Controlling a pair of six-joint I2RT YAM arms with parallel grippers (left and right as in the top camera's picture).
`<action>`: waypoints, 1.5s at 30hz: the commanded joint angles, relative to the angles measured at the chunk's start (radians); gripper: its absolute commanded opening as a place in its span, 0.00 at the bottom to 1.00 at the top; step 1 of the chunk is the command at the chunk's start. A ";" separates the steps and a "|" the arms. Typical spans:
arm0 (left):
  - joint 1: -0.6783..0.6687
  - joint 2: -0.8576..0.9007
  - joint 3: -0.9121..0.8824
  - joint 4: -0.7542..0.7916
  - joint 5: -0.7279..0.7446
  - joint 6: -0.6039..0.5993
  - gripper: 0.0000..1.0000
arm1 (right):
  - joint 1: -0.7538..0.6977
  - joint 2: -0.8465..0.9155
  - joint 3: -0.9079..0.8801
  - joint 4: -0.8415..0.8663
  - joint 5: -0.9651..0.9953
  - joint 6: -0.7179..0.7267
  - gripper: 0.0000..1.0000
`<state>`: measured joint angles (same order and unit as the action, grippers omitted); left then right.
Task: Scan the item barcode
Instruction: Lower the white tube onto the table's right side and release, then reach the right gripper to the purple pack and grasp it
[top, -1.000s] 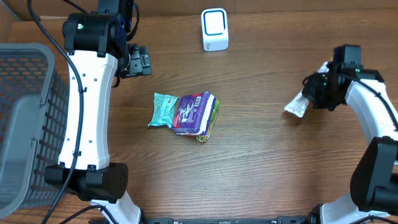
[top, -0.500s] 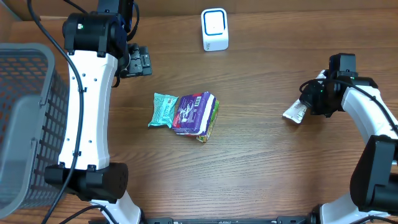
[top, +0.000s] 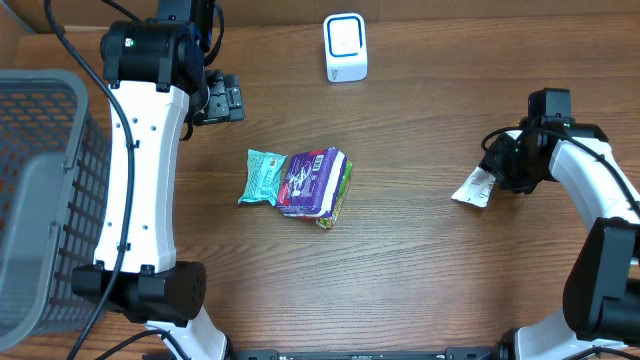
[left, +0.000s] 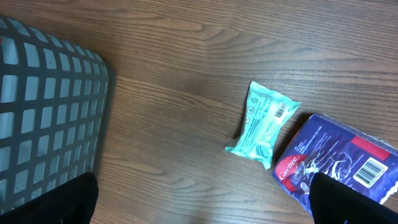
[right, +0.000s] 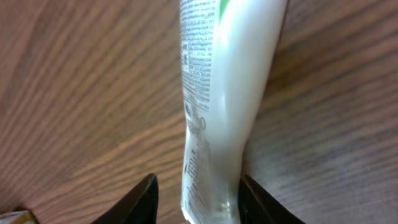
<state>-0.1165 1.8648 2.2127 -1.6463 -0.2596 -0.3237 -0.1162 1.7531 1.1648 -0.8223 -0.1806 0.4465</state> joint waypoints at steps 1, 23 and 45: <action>0.000 0.009 -0.004 0.001 -0.013 -0.017 1.00 | 0.006 -0.037 0.072 -0.069 -0.058 -0.016 0.43; 0.000 0.009 -0.004 0.001 -0.013 -0.017 1.00 | 0.563 -0.043 0.165 0.129 -0.134 0.113 0.58; 0.000 0.009 -0.004 0.001 -0.013 -0.017 1.00 | 0.801 0.090 0.164 0.184 -0.109 0.265 0.83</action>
<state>-0.1165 1.8648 2.2127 -1.6459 -0.2596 -0.3237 0.6582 1.8339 1.3128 -0.6395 -0.3019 0.6930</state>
